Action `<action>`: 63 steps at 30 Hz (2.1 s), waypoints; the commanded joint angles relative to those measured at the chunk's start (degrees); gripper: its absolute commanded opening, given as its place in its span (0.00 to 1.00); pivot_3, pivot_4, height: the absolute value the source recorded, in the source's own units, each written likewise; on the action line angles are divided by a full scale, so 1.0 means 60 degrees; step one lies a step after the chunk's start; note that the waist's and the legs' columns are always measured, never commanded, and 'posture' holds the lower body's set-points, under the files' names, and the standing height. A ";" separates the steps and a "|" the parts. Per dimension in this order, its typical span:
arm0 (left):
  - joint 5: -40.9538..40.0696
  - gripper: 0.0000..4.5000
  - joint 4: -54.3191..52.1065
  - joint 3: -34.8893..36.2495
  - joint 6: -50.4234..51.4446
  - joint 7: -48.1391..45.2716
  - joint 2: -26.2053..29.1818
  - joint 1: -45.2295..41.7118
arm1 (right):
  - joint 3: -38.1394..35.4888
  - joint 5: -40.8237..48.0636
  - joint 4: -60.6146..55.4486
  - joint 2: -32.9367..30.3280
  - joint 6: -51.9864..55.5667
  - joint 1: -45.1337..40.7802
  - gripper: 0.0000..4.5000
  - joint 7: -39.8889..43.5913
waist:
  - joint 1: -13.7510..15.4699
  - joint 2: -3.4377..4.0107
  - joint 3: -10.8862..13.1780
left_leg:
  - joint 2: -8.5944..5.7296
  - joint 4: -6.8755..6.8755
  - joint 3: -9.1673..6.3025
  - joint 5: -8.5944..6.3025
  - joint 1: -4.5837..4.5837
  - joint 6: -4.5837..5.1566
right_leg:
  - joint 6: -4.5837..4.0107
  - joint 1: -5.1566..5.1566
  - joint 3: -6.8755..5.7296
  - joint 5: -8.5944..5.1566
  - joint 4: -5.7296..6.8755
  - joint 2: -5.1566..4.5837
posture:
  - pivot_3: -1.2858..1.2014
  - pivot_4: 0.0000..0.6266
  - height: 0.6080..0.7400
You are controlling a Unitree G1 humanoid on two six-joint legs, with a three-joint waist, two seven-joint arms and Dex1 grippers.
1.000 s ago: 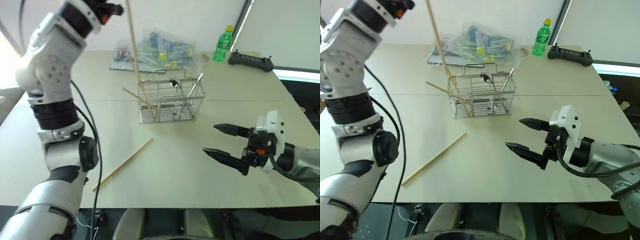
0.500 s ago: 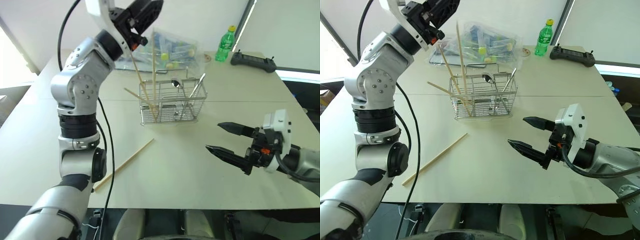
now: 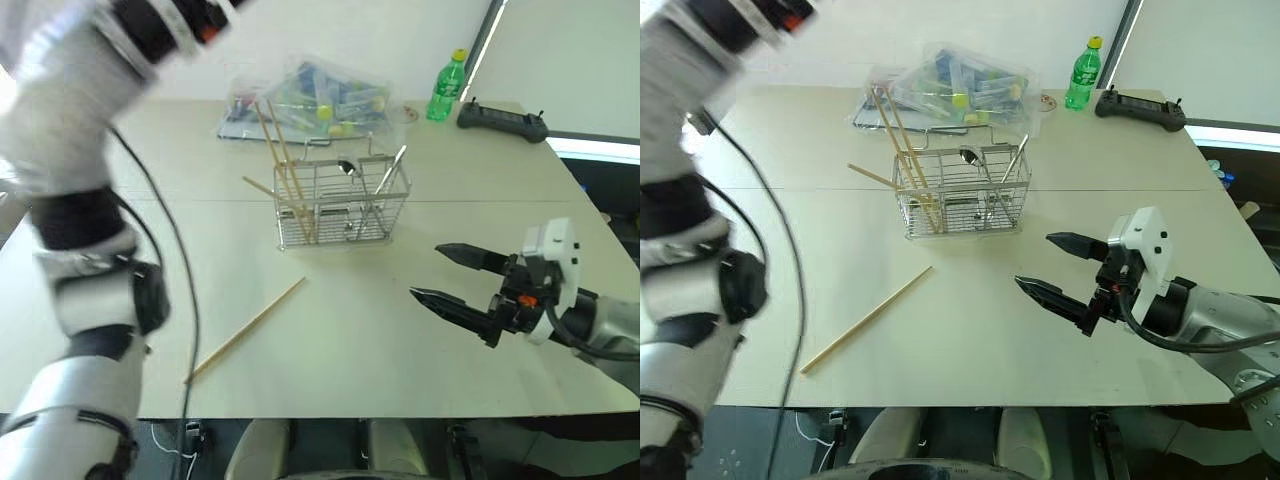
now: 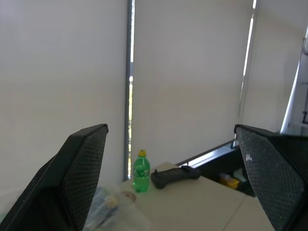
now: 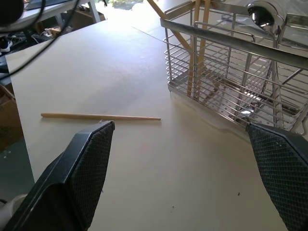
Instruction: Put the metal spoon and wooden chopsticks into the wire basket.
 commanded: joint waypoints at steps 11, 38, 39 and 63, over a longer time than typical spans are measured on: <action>-0.0193 0.98 -0.3532 -0.1683 -0.0353 -0.8438 0.5491 0.5572 | 0.0294 -0.0399 0.0054 0.0481 -0.0424 0.0134 1.00 -0.0005 | -0.0137 0.0020 0.0010 | 0.0042 -0.0029 -0.0007 0.0001 0.0014 -0.0001 | -0.0083 -0.0007 0.0019 -0.0035 -0.0010 -0.0028 | 0.52 0.24 0.93; 0.5480 0.98 -0.2413 -0.6581 0.1379 -0.2672 0.0316 0.5935 | 0.0240 -0.0271 -0.0172 0.0577 -0.0426 0.0229 1.00 -0.0499 | -0.0132 0.0024 0.0010 | 0.0020 -0.0031 -0.0014 0.0001 0.0000 0.0004 | -0.0060 -0.0015 0.0012 -0.0032 -0.0006 -0.0036 | 0.52 0.24 0.93; 0.5418 0.98 -0.2439 -0.6592 0.1535 -0.2696 0.0258 0.5966 | 0.0229 -0.0254 -0.0179 0.0589 -0.0428 0.0235 1.00 -0.0512 | -0.0130 0.0024 0.0010 | 0.0020 -0.0031 -0.0014 0.0001 0.0000 0.0004 | -0.0057 -0.0015 0.0012 -0.0031 -0.0006 -0.0036 | 0.52 0.24 0.93; 0.4986 0.01 -0.2692 -0.6347 0.2784 -0.3312 0.1702 0.6405 | 0.0012 -0.0177 0.0072 0.0514 -0.0415 0.0064 1.00 -0.0351 | -0.0190 0.0035 0.0001 | 0.0022 -0.0041 -0.0013 0.0001 0.0022 0.0004 | -0.0063 -0.0006 0.0012 -0.0036 -0.0003 -0.0035 | 0.52 0.24 0.93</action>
